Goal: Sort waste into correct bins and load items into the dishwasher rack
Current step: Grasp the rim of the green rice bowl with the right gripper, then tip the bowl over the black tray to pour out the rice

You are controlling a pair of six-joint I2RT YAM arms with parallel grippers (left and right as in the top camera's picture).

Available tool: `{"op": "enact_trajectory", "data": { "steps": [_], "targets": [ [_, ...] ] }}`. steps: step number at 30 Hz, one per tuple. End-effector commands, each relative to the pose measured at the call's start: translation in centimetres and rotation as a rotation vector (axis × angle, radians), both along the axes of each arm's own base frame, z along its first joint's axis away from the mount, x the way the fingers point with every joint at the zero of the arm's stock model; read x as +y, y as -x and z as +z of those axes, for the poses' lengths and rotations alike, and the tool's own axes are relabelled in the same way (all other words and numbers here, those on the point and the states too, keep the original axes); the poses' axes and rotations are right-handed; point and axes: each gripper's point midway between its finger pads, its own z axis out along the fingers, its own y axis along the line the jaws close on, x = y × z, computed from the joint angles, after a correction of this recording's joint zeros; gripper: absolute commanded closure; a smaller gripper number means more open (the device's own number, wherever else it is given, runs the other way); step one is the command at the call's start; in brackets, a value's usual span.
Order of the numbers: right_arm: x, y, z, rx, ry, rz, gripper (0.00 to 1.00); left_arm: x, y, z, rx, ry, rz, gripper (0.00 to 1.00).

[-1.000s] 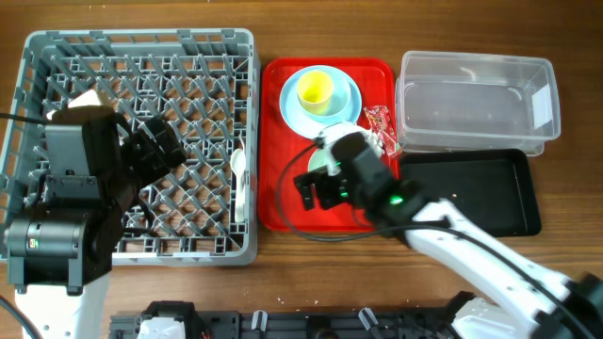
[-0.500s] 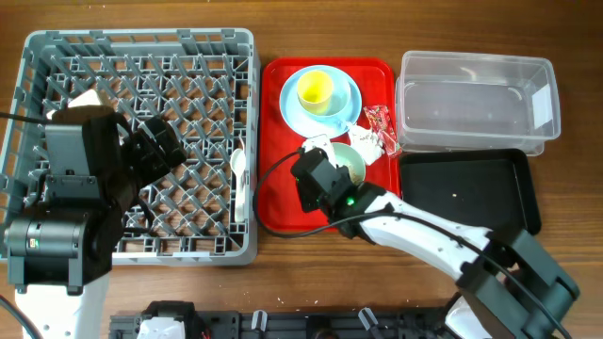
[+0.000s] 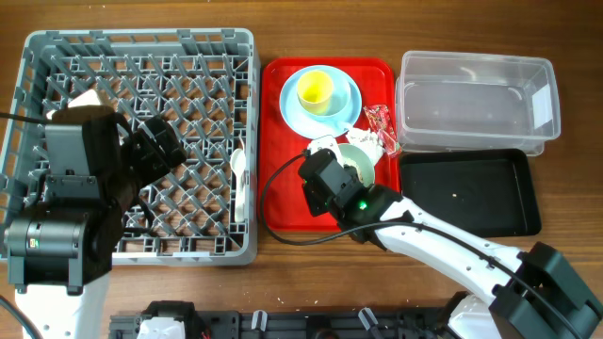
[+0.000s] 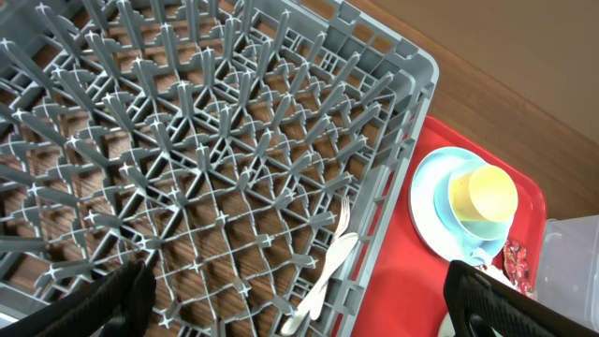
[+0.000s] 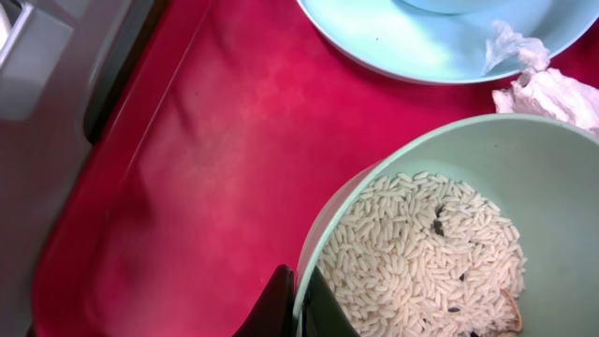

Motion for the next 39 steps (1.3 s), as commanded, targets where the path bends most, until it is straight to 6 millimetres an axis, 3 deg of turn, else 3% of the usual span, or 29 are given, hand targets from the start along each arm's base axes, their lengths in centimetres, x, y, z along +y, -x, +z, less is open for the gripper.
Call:
{"op": "enact_trajectory", "data": {
  "steps": [1, 4, 8, 13, 17, 23, 24, 29, 31, 34, 39],
  "targets": [
    [0.2, -0.1, 0.8, -0.018, -0.008, 0.006, 0.96, 0.3, 0.1, 0.3, -0.012, -0.008, 0.012, 0.0],
    [0.5, 1.4, -0.6, 0.064, -0.016, 0.044, 0.95, 0.3, 0.1, 0.3, -0.012, -0.007, 0.012, 0.0],
    [-0.9, 2.4, -4.5, 0.138, 0.074, 0.037, 0.93, 0.3, 0.1, 0.3, -0.012, -0.007, 0.012, 0.0],
    [-0.9, 2.0, -4.8, 0.116, 0.094, 0.049, 0.76, 0.3, 0.1, 0.3, -0.012, -0.008, 0.012, 0.0],
    [-0.1, 1.2, -3.6, 0.091, 0.094, 0.073, 0.85, 0.3, 0.1, 0.3, -0.012, -0.007, 0.012, 0.0],
    [-1.0, 2.0, -4.1, 0.131, 0.136, 0.074, 0.96, 0.3, 0.1, 0.3, -0.012, -0.007, 0.012, 0.0],
    [-0.9, 1.9, -3.5, 0.131, 0.137, 0.077, 0.96, 0.3, 0.1, 0.3, -0.012, -0.007, 0.012, 0.0],
    [-0.9, 1.7, 5.1, 0.156, 0.149, 0.048, 0.96, 0.3, 0.1, 0.3, -0.012, -0.007, 0.012, 0.0],
    [-2.2, 1.9, 6.2, 0.178, 0.138, -0.006, 0.96, 0.3, 0.1, 0.3, -0.012, -0.007, 0.012, 0.0],
    [-6.4, 2.1, 6.6, 0.304, 0.093, -0.092, 0.96, 0.3, 0.1, 0.3, -0.012, -0.007, 0.012, 0.0],
    [-12.8, 0.4, 11.0, 0.354, -0.326, -0.044, 0.96, 0.3, 0.1, 0.3, -0.012, -0.007, 0.012, 0.0]
  ]
}}
